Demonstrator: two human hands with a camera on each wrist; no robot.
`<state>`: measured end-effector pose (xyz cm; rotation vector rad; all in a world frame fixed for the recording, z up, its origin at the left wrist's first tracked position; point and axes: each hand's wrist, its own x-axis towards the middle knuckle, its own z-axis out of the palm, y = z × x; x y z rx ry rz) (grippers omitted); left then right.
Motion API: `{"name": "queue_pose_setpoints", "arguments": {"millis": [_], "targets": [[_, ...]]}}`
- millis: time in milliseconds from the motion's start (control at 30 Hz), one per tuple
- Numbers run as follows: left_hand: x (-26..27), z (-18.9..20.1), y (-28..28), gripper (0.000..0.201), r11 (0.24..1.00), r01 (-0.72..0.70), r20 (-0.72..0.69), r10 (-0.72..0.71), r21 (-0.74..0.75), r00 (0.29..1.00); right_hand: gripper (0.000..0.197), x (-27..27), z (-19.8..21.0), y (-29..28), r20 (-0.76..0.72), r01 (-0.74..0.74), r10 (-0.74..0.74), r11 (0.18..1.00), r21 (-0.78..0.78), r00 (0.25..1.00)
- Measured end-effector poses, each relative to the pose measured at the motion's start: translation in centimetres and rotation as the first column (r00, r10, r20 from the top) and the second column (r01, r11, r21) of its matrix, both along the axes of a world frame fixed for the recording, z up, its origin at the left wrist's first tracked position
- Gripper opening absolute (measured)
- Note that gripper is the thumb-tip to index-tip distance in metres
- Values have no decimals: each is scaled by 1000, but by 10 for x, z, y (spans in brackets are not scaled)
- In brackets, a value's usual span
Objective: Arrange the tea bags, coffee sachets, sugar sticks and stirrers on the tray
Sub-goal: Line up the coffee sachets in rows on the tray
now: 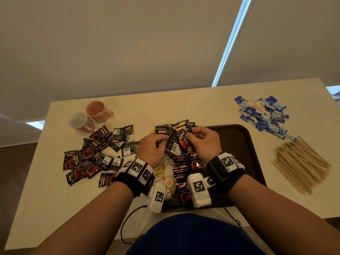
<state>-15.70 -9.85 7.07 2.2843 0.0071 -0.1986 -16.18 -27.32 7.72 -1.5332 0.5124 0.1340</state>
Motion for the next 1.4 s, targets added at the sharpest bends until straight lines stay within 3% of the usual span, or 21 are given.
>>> {"name": "queue_pose_setpoints", "arguments": {"millis": [267,333,500,667,800,1000,1233,1400], "targets": [[3,-1,3,7,945,-149,-148,109,-290,983,11,-4,17,6,54,-16,0,958,285,999],[5,-2,6,17,911,-224,-204,161,-345,966,18,-5,17,5,41,4,-21,929,370,999],[7,-7,16,14,880,-306,-260,220,-362,940,11,-3,3,-17,-41,65,-53,904,422,998],[2,-11,17,13,878,-325,-268,238,-353,933,10,-20,-35,-56,-239,44,16,969,241,971],[0,-13,14,11,885,-323,-265,241,-334,934,15,-37,-84,-71,-351,-119,106,993,-15,930],[-2,-10,11,15,889,-317,-272,232,-331,934,13,-43,-112,-73,-456,-257,151,950,-179,877],[-7,-8,12,15,887,-315,-273,228,-339,935,14,-43,-124,-70,-437,-234,100,935,-264,894],[-9,-9,9,20,887,-321,-275,235,-332,932,16,-41,-122,-69,-419,-354,147,806,-474,896]]}}
